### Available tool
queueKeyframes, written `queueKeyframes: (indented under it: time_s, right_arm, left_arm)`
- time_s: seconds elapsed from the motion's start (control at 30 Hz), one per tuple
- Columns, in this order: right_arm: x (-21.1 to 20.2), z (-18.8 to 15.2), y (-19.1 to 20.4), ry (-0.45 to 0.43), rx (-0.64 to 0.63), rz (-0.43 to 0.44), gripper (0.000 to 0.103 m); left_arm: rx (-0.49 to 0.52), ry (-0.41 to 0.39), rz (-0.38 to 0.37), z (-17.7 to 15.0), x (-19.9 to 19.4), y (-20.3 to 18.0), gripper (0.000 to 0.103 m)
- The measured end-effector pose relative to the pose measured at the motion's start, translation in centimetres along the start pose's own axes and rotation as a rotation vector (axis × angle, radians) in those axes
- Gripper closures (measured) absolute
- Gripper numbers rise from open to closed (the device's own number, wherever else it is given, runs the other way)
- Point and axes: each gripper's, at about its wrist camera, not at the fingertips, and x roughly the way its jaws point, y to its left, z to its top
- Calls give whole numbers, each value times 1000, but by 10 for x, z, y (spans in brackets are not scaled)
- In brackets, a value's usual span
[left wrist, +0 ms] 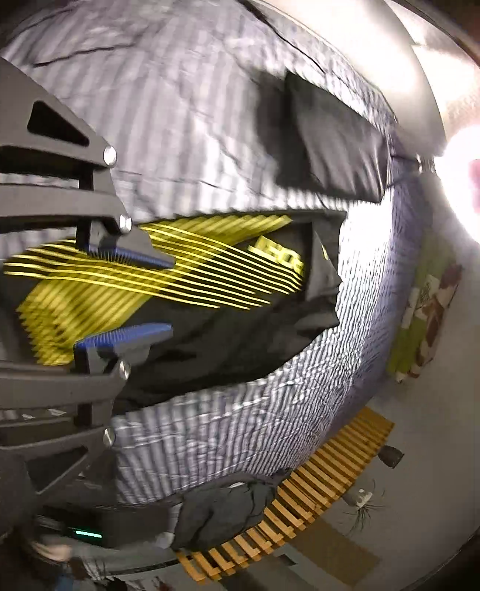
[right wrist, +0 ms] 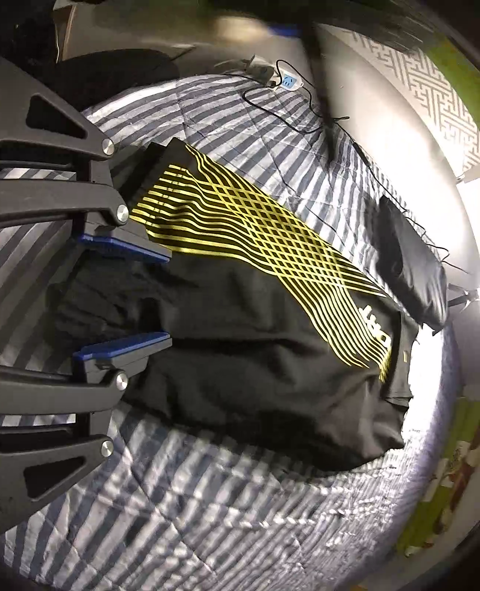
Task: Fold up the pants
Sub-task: 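Release the shorts with the right tool and move both tools back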
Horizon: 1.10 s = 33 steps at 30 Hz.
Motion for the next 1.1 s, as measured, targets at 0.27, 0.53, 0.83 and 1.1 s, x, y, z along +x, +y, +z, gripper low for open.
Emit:
queueKeyframes:
  time_s: [0.27, 0.53, 0.83, 1.1]
  right_arm:
    - [4, -10, -23, 3, 114, 129, 71]
    - [11, -12, -25, 0, 111, 117, 71]
    - [10, -12, -26, -3, 112, 125, 71]
    - [11, -8, -25, -6, 103, 110, 71]
  left_arm:
    - [-55, 54, 7, 95, 105, 5, 67]
    - [-87, 139, -1, 134, 206, 5, 67]
    - [-170, -93, 314, 193, 207, 45, 67]
    - [-254, -212, 267, 189, 134, 90, 65]
